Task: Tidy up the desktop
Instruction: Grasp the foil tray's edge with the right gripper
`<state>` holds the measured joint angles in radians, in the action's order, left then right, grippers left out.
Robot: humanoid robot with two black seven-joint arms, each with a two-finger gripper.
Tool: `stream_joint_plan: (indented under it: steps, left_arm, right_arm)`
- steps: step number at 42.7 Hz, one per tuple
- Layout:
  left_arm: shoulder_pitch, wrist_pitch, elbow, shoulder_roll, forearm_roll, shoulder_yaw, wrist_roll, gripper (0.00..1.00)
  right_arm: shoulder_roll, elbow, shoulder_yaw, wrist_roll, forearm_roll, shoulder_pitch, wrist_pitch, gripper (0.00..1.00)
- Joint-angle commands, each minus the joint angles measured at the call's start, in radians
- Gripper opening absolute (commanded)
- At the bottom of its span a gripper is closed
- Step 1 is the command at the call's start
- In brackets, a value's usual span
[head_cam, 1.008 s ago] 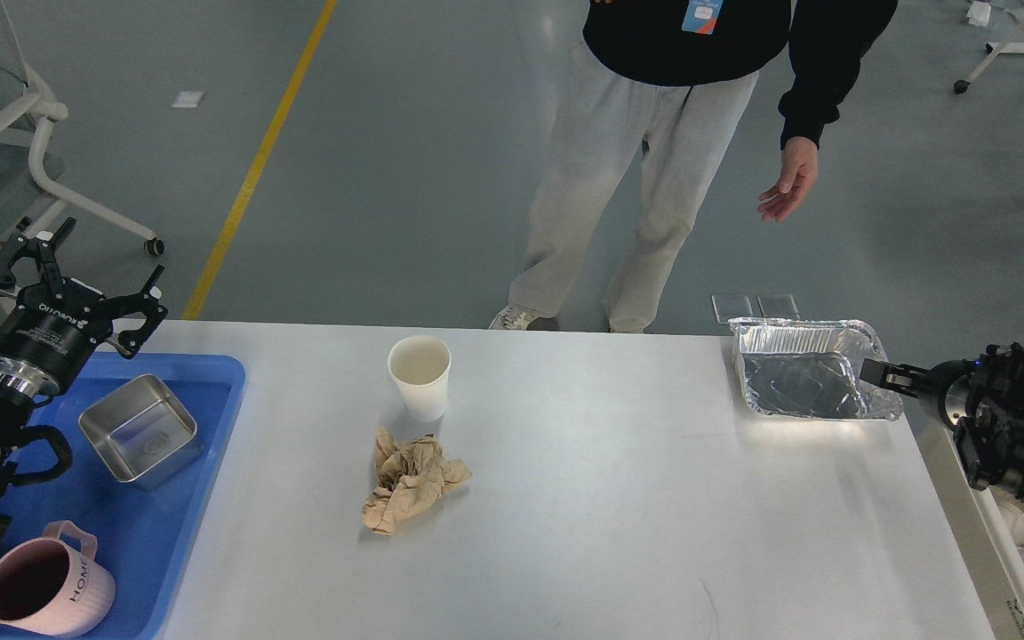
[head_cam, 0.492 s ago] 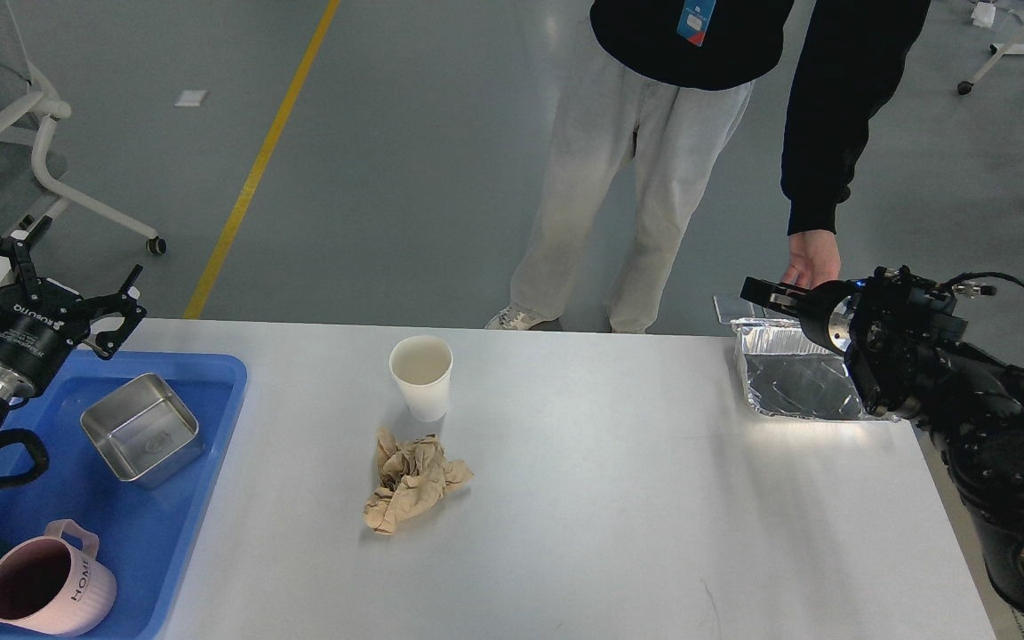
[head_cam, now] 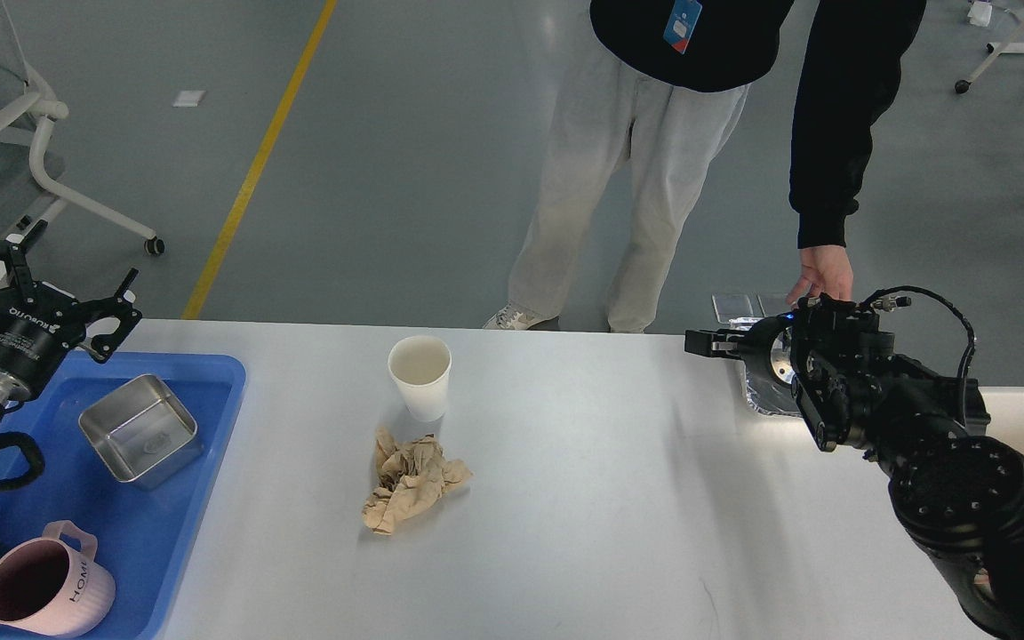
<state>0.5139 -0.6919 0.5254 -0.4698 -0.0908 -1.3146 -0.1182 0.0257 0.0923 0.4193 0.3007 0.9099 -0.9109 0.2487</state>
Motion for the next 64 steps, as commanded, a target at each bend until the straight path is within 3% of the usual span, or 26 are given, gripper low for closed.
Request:
stream_joint_plan:
  steps: [1, 10, 20, 35, 59, 62, 64]
  left_arm:
    - [-0.002, 0.000, 0.001, 0.000, 0.000, 0.000, -0.001, 0.98]
    - [-0.009, 0.000, 0.001, -0.001, 0.000, 0.000, -0.001, 0.98]
    - [-0.020, -0.005, 0.002, -0.001, 0.000, -0.002, -0.001, 0.98]
    - [-0.018, -0.008, 0.002, -0.001, 0.000, -0.002, 0.000, 0.98]
    - [-0.020, -0.009, 0.002, -0.001, 0.000, -0.002, 0.000, 0.98]
    - [-0.020, -0.008, 0.002, -0.001, 0.000, -0.002, 0.000, 0.98]
    - [-0.020, -0.008, 0.002, -0.001, 0.000, -0.002, 0.000, 0.98]
  right_arm:
    - [-0.004, 0.004, 0.024, 0.000, 0.001, 0.035, -0.031, 0.94]
    - [-0.001, 0.004, 0.029, 0.000, 0.009, 0.056, -0.057, 0.88]
    - [-0.001, 0.004, 0.087, -0.003, 0.010, 0.075, -0.077, 0.61]
    - [-0.006, 0.040, 0.090, -0.008, 0.010, 0.110, -0.077, 0.49]
    - [-0.013, 0.040, 0.085, 0.000, -0.011, 0.139, -0.108, 0.51]
    - [-0.015, 0.040, 0.084, 0.000, -0.011, 0.142, -0.129, 0.49]
    - [-0.015, 0.041, 0.088, 0.006, -0.008, 0.144, -0.121, 0.38]
